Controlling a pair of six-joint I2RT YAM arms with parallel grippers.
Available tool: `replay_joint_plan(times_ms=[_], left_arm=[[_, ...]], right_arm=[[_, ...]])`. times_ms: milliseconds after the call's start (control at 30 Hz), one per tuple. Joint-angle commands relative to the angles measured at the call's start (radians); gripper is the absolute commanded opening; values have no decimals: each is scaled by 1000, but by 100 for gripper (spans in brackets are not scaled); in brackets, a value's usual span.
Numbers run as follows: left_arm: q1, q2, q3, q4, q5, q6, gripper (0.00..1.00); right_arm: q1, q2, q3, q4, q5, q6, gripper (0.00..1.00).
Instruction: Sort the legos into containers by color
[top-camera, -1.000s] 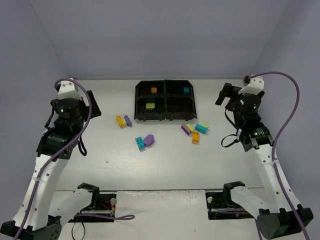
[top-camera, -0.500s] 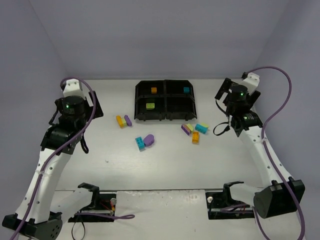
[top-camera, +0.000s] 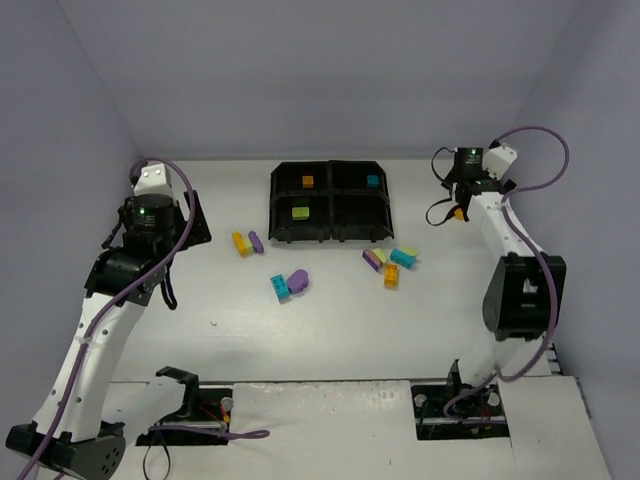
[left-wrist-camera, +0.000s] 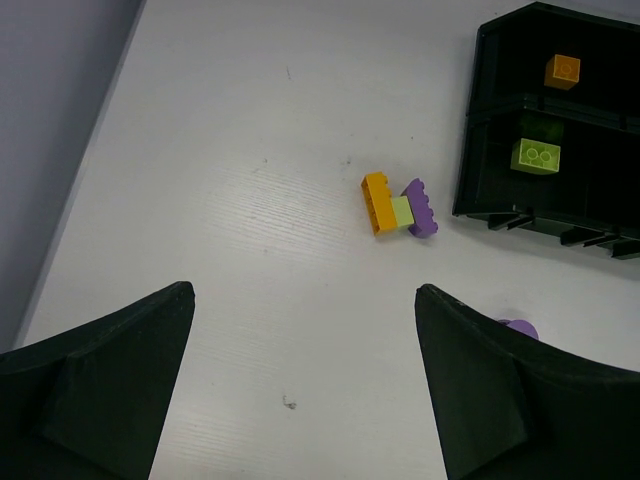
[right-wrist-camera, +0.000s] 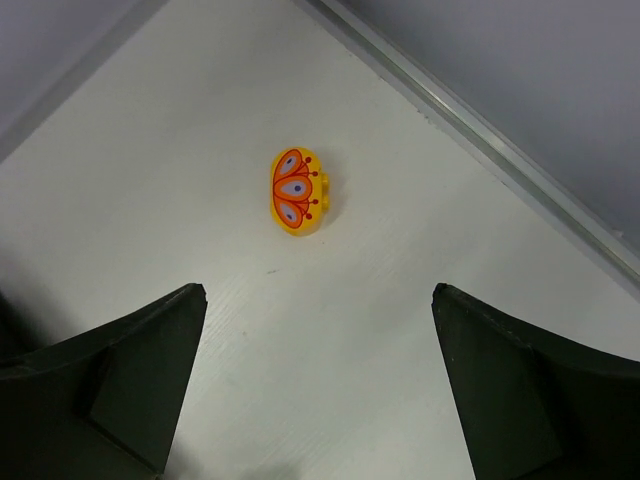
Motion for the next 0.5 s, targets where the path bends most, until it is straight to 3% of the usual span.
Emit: replay_joint_plan(times_ms=[0,200,467], left_arm=[[-3,5,5,7,17,-34,85],[-3,25,-5,7,11,-40,85],[-3,65,-5,8,20,-51,85]], right_arm=[[-48,118,110,-14,13,49,93],[-103,284,200,-39,-83,70,91],[-122,445,308,-37,-142,28,79]])
